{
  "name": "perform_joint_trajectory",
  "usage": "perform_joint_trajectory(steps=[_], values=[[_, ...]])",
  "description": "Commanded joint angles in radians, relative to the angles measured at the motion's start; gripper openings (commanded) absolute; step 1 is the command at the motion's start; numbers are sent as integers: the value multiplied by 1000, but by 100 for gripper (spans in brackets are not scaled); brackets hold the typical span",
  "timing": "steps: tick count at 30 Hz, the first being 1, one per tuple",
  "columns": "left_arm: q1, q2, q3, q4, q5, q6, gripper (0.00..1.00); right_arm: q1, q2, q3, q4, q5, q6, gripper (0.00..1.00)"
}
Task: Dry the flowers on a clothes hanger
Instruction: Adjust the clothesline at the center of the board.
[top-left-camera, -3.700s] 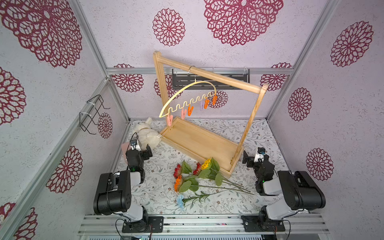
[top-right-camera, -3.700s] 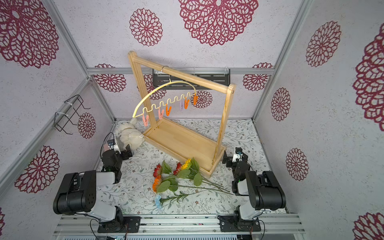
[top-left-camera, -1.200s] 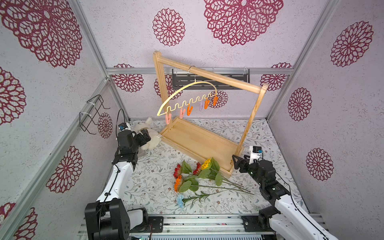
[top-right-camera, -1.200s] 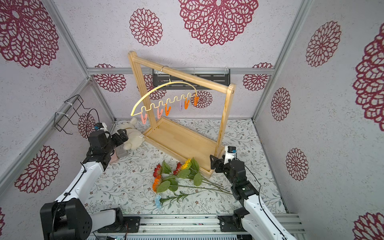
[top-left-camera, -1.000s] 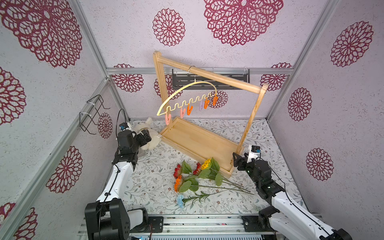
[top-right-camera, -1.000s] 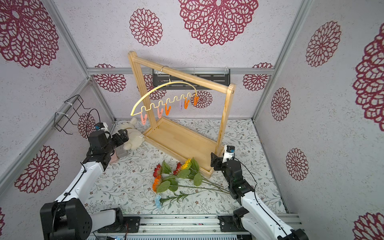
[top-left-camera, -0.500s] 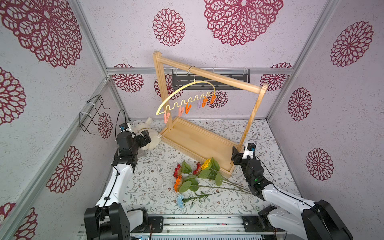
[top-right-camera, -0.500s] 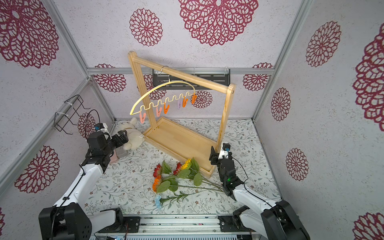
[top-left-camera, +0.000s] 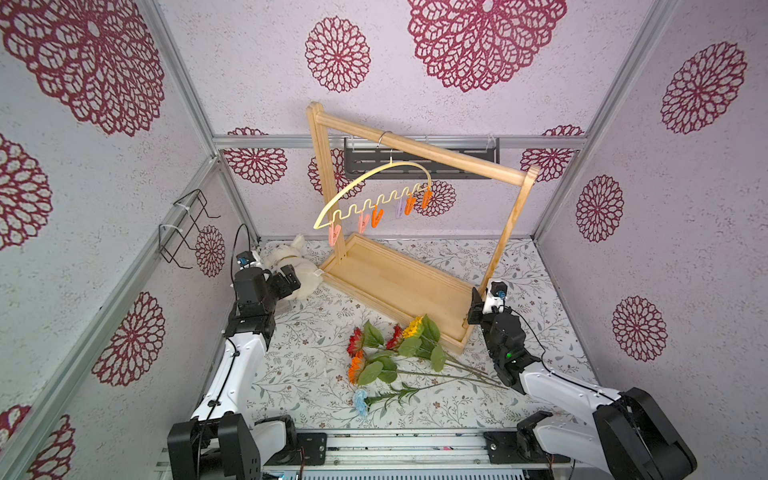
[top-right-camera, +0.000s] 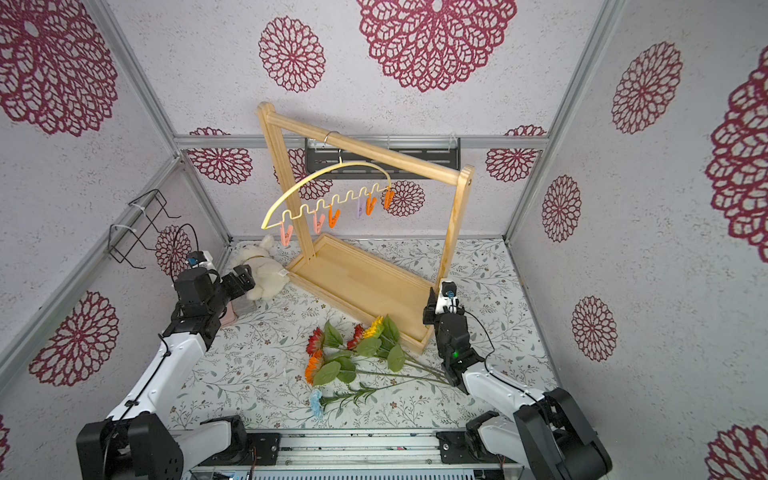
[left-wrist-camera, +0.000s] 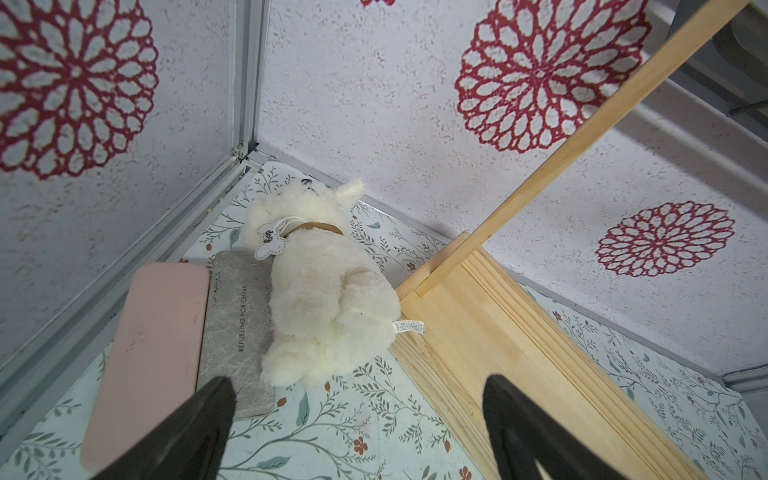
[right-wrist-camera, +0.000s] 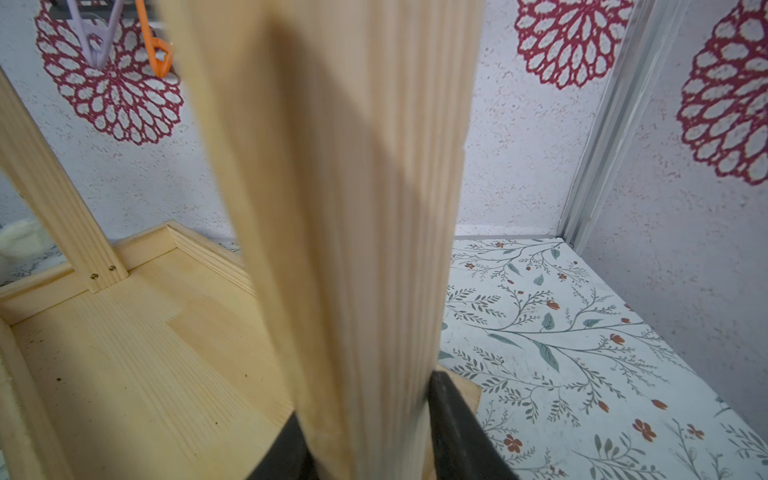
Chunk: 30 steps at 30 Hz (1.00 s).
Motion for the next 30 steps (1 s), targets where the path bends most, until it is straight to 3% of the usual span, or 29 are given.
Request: perform_joint_trajectory(steps=[1,9,18,30], values=[[2,-13,-9,11,-21,2,97,-66,-7,35,14,-58,-18,37],[3,-21,-21,15,-38,0,97,-150,45,70,-15,-225,-145,33],[3,-15,-20,36,-3,-16,97,-209,159,147,-2,-336,-179,27],[2,-24,-19,24,-25,17,98,-399,208,219,-65,-481,-226,21]])
